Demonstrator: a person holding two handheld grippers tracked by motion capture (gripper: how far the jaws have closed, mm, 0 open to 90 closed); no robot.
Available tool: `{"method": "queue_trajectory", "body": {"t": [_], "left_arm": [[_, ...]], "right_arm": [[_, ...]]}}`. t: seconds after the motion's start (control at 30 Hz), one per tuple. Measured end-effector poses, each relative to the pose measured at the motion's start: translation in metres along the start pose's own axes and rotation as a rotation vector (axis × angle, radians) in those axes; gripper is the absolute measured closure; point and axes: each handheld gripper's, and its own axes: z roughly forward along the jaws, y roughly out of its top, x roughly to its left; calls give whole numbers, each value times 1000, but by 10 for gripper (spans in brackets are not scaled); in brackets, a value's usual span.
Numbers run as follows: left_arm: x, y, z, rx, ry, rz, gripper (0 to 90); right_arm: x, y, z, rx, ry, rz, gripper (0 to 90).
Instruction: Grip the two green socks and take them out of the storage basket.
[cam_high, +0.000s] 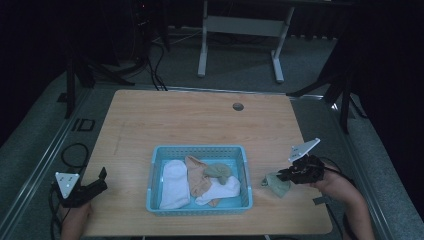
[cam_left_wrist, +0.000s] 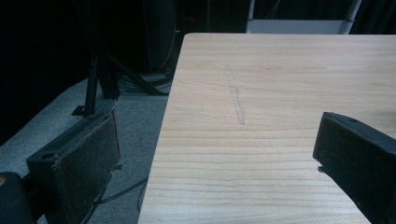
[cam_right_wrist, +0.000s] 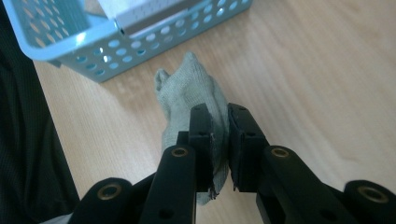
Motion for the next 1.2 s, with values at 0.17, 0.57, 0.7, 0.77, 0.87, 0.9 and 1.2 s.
{"method": "queue_trajectory", "body": {"t": [0.17,0.57,0.7,0.77,0.87,0.9,1.2], "left_arm": [[0,0,0,0,-1,0,3],[0,0,0,-1,3,0,4],[0,0,0,1,2,-1,4],[0,0,0,0,2,-1,4],[0,0,0,1,2,-1,4],[0,0,0,1,3,-1,4],[0,0,0,0,2,-1,4]], "right_arm": [[-1,-12,14,5,28,27,805],[-6,-32,48,26,79,88,803],[-9,-36,56,43,84,103,787],[-10,-37,57,49,81,121,728],[-11,-35,53,44,51,131,665],[-12,-34,51,42,49,136,663],[-6,-2,22,19,4,73,610]]}}
